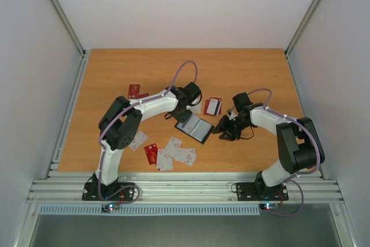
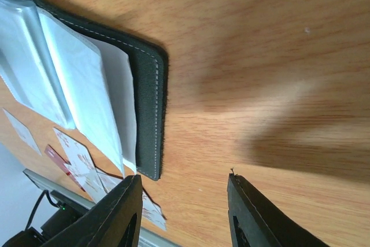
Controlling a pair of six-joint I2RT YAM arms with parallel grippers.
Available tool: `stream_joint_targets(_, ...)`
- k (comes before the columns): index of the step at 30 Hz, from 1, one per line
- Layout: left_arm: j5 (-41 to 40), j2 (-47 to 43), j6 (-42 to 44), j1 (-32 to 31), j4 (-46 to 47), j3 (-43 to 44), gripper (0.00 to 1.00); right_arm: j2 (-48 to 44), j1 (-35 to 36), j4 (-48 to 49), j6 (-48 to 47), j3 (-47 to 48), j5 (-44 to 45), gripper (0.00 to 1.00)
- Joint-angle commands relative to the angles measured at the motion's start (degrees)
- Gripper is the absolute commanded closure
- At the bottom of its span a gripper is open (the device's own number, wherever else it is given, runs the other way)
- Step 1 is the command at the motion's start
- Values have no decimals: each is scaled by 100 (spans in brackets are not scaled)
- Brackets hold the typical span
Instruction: Put the credit cards into the card holder
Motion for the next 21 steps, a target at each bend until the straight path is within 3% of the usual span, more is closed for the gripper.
stream_joint_targets(1,222,-58,14,-26,468,-11,79,47,-47,-134,-131,179,-53,58)
stream_joint_targets(7,563,-169,-31,-26,580,-163,100,1,-55,-172,-119,155,4,58)
stream_joint_targets(21,1987,-964,-1135,-26,736,-1193,100,216,-113,696,370,-398,-115,53)
